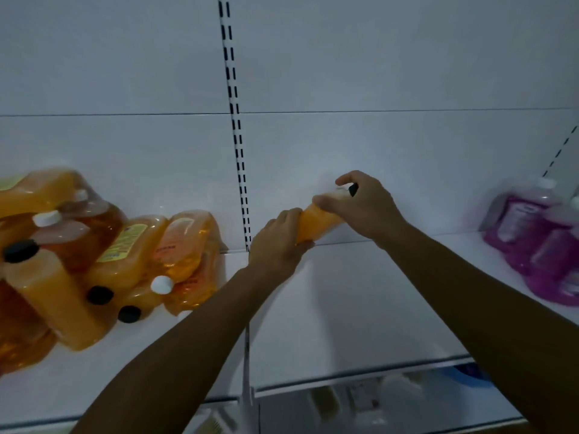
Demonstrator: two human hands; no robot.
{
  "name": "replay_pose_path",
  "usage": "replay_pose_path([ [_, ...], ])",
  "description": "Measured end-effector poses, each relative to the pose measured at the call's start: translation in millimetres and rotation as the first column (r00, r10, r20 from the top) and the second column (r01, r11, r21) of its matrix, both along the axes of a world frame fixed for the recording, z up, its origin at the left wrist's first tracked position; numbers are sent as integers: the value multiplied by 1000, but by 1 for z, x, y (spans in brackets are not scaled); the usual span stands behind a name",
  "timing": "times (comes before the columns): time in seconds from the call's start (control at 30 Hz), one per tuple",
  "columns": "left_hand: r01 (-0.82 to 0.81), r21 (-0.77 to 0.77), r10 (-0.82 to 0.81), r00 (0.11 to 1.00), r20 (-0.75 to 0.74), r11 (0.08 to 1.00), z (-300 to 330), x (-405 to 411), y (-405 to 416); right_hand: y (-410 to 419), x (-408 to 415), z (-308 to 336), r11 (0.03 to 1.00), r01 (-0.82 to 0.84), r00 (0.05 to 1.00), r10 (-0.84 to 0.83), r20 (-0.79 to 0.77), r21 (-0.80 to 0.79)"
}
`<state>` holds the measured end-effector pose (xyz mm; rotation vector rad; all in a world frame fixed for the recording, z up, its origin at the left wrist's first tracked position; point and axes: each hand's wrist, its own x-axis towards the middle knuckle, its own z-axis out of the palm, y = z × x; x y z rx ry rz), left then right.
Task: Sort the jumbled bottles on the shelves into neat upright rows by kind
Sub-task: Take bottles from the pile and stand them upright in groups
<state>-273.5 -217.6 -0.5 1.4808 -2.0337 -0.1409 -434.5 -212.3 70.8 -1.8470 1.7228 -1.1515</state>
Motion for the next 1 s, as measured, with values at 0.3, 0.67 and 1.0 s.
replay_pose_path([
  [0.3, 257, 267, -79, 841, -535, 929, -32, -47, -44, -40, -41, -26, 992, -123, 990, 120, -80, -24],
  [0.67, 158, 306, 58, 804, -591, 939, -56, -24, -74, -84, -27, -58, 965, -206, 968, 177, -176, -162],
  [1.0, -34, 301, 156, 907, -392, 953, -50, -13, -62, -69, -7, -55, 906, -196, 946, 75, -315, -375],
])
